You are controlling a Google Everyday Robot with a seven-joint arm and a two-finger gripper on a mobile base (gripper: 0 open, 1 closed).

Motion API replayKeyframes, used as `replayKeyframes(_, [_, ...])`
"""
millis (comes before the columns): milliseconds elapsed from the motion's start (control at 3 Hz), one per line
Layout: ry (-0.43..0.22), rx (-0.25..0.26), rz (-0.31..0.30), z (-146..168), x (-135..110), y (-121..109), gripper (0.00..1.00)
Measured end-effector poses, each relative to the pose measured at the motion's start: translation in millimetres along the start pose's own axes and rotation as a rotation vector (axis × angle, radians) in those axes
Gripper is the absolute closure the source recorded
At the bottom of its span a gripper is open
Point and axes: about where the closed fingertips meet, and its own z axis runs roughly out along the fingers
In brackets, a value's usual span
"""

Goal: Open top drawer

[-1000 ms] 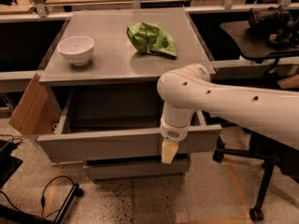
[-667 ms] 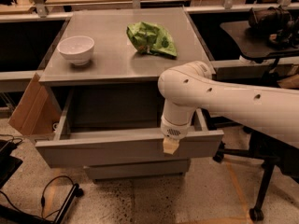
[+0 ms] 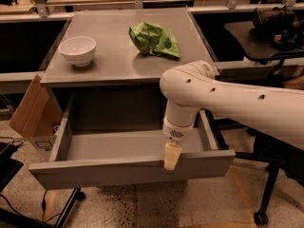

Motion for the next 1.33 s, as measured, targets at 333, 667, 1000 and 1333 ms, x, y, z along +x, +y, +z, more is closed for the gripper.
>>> replayKeyframes(333, [0.001, -0.001, -0.001, 0.7, 0.3, 0.5, 0.16])
replayKeyframes(667, [0.003, -0.002, -0.001, 1.4, 0.5, 0.9, 0.00])
replayKeyframes(1000, [0.005, -0.003, 0.000, 0.5, 0.5, 0.9, 0.00])
replayKeyframes(1333, [0.045, -0.011, 0.011, -15.6, -0.1, 0.0, 0.00])
